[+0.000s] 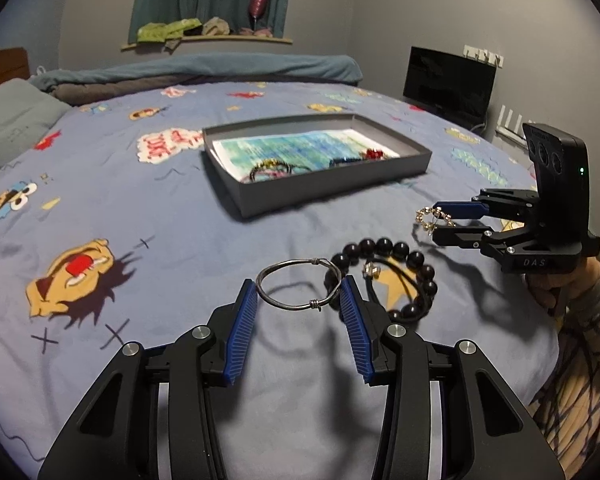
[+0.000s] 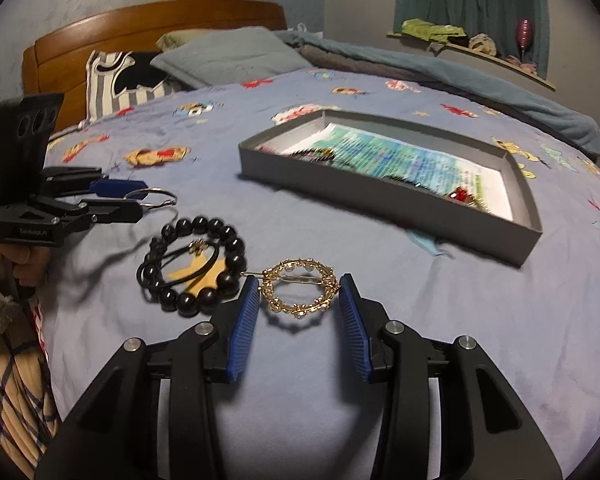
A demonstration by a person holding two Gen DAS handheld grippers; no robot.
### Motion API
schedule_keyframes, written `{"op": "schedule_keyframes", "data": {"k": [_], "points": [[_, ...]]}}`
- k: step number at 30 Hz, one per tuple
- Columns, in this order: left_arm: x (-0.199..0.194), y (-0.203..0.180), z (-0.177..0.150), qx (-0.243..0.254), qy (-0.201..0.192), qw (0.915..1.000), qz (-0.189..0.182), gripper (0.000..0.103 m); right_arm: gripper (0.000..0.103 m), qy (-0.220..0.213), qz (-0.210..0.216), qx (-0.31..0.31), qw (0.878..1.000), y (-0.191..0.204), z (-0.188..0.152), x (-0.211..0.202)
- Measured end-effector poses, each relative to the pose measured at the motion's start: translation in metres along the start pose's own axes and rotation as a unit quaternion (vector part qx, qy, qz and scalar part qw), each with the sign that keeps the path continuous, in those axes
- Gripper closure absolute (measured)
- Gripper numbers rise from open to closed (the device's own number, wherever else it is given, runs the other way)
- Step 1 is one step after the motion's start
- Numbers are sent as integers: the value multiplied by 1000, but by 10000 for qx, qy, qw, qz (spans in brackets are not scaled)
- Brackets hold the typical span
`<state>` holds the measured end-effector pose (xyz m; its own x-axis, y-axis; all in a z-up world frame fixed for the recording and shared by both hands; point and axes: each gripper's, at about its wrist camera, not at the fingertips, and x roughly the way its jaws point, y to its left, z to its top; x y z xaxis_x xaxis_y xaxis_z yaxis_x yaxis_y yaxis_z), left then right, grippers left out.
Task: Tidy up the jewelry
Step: 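Grasp the silver ring with the left gripper while the right gripper grasps the gold ornate hairpin, then lower the silver ring and gold hairpin into the box and open both grippers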
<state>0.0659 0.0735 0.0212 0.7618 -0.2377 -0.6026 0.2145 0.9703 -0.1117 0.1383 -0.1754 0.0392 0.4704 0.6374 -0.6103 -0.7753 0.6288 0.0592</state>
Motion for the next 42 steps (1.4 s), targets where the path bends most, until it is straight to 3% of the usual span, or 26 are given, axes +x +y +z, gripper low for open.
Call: {"op": "schedule_keyframes", "data": {"k": [20, 42], "points": [[16, -13, 52, -263, -626, 9977, 54, 59, 62, -523, -198, 506, 9972, -35, 34, -17], [88, 7, 95, -594, -511, 9965, 275, 59, 62, -512, -591, 1247, 9891, -110, 55, 12]]}}
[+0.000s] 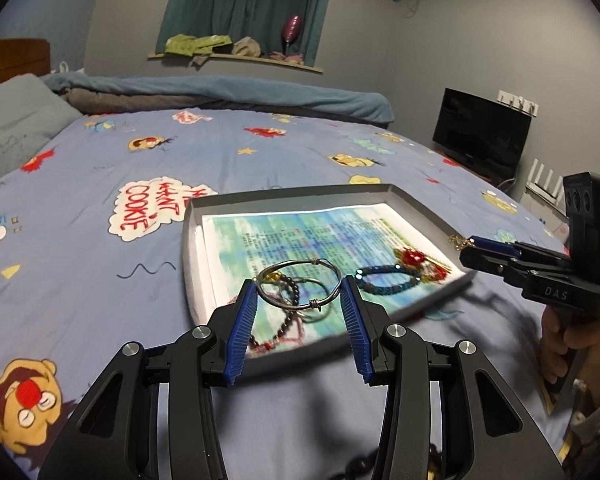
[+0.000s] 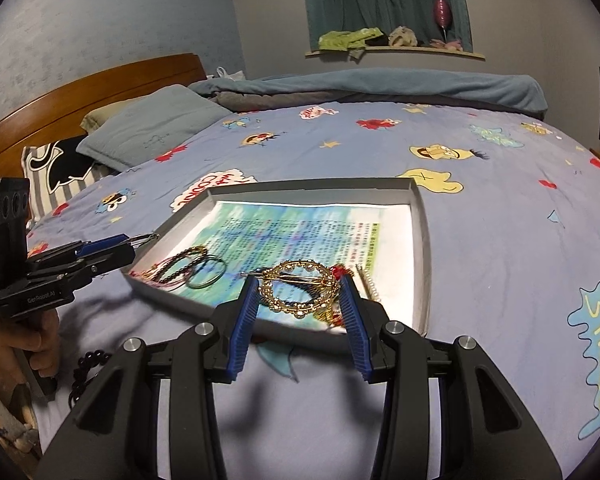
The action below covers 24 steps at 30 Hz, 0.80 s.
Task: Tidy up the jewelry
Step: 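Lower the silver ring and gold hairpin into the box and open both grippers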
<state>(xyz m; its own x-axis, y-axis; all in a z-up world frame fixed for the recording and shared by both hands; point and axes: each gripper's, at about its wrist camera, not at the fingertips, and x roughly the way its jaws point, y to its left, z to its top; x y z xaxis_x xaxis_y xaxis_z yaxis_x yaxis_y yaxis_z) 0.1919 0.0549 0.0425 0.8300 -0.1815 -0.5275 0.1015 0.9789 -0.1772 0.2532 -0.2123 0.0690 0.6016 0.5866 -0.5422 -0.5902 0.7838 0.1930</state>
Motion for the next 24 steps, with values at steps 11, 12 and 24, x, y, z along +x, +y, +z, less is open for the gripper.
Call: {"op": "schedule_keyframes", "data": {"k": [11, 12, 24], "points": [[39, 13, 18, -250, 175, 9995, 8, 59, 62, 190, -134, 303, 9993, -29, 16, 37], [42, 13, 20, -258, 187, 9995, 11, 59, 62, 216, -142, 319, 9992, -31, 17, 40], [85, 27, 27, -489, 799, 9952, 276, 58, 62, 600, -423, 272, 9969, -35, 29, 73]]}}
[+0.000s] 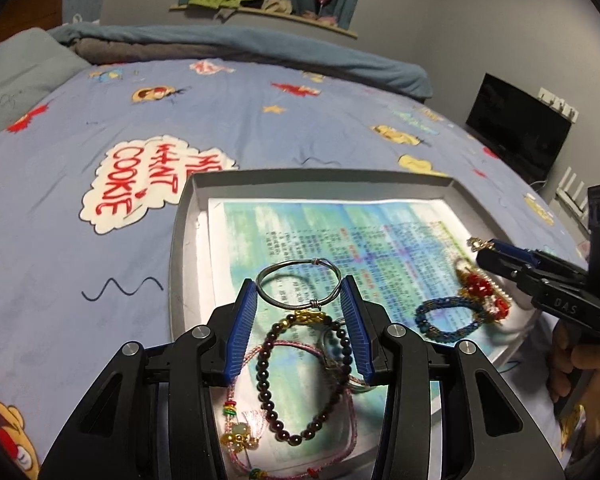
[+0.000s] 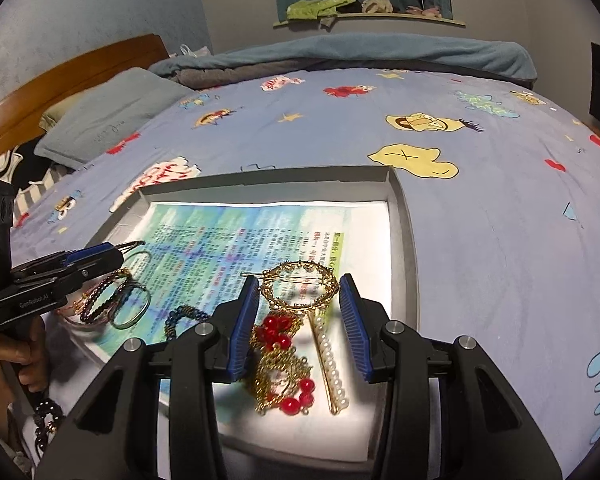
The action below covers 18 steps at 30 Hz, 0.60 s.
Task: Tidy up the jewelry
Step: 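Lower the silver ring and gold hairpin into the box and open both grippers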
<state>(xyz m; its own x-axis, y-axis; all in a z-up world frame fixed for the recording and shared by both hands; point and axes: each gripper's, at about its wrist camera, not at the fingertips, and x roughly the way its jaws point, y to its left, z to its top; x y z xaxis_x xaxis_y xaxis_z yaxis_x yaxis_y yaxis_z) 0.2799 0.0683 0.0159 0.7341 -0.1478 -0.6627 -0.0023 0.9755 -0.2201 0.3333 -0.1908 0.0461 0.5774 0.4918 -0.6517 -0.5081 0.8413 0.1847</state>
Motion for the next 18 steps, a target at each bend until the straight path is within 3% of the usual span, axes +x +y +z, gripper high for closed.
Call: {"op": "schedule_keyframes", "data": {"k": [8, 11, 15, 18], "points": [[0, 0, -2, 46, 35, 10000, 71, 54, 56, 92, -235, -210, 9995, 8, -1, 3], [-3, 1, -3, 9, 7, 10000, -60, 49, 54, 67, -197, -228, 9995, 9, -1, 2], [-7, -4, -3, 133, -77, 9999, -61, 29, 54, 7, -134, -184, 9997, 8, -3, -1], [-12, -5, -3, 93, -128, 9997, -166, 28, 50, -113, -121, -116, 9998, 5, -3, -7]]}}
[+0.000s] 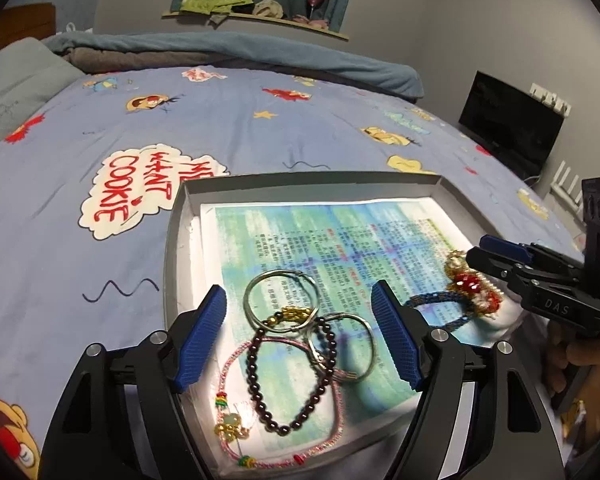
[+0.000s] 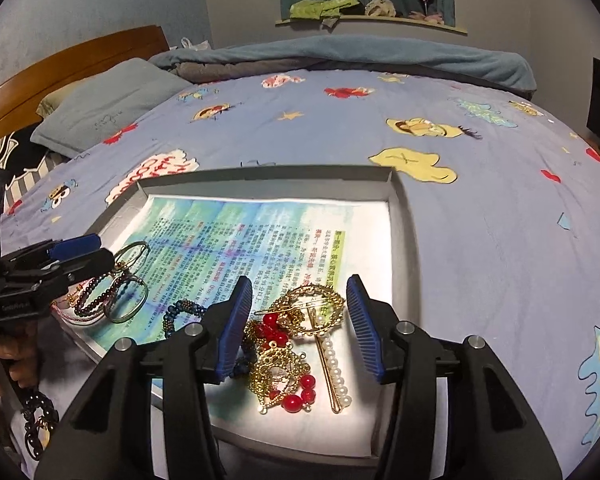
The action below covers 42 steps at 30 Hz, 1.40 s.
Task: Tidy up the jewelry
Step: 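Lower the silver ring and gold hairpin into the box and open both grippers, then grasp the dark bead bracelet with the left gripper while the right gripper grasps the black bead bracelet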
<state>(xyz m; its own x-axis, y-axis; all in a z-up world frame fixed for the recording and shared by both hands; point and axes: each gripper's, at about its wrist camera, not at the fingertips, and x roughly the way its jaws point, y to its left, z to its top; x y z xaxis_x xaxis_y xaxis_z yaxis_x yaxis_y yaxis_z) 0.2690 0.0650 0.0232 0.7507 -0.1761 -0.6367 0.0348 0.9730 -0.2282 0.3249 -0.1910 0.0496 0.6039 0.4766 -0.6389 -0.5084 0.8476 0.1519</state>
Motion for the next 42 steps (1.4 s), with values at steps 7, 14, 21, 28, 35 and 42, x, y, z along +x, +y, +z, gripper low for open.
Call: {"op": "schedule_keyframes", "data": {"k": [7, 14, 21, 28, 35, 42], "points": [[-23, -4, -4, 51, -179, 9997, -132, 28, 48, -293, 90, 48, 9995, -1, -5, -20], [-57, -1, -17, 39, -459, 9985, -287, 28, 47, -632, 221, -45, 9977, 12, -17, -52], [-84, 6, -39, 132, -496, 9982, -310, 33, 47, -709, 463, -249, 9961, 33, -30, -73], [-101, 4, -67, 475, -246, 9975, -465, 42, 47, -601, 554, -319, 9961, 42, -42, -76], [-109, -3, -92, 749, 4, 9950, -663, 45, 47, -550, 687, -328, 9956, 51, -52, -79], [-123, -23, -113, 1049, 79, 9903, -903, 54, 47, -432, 672, -483, 9956, 61, -62, -78]]}}
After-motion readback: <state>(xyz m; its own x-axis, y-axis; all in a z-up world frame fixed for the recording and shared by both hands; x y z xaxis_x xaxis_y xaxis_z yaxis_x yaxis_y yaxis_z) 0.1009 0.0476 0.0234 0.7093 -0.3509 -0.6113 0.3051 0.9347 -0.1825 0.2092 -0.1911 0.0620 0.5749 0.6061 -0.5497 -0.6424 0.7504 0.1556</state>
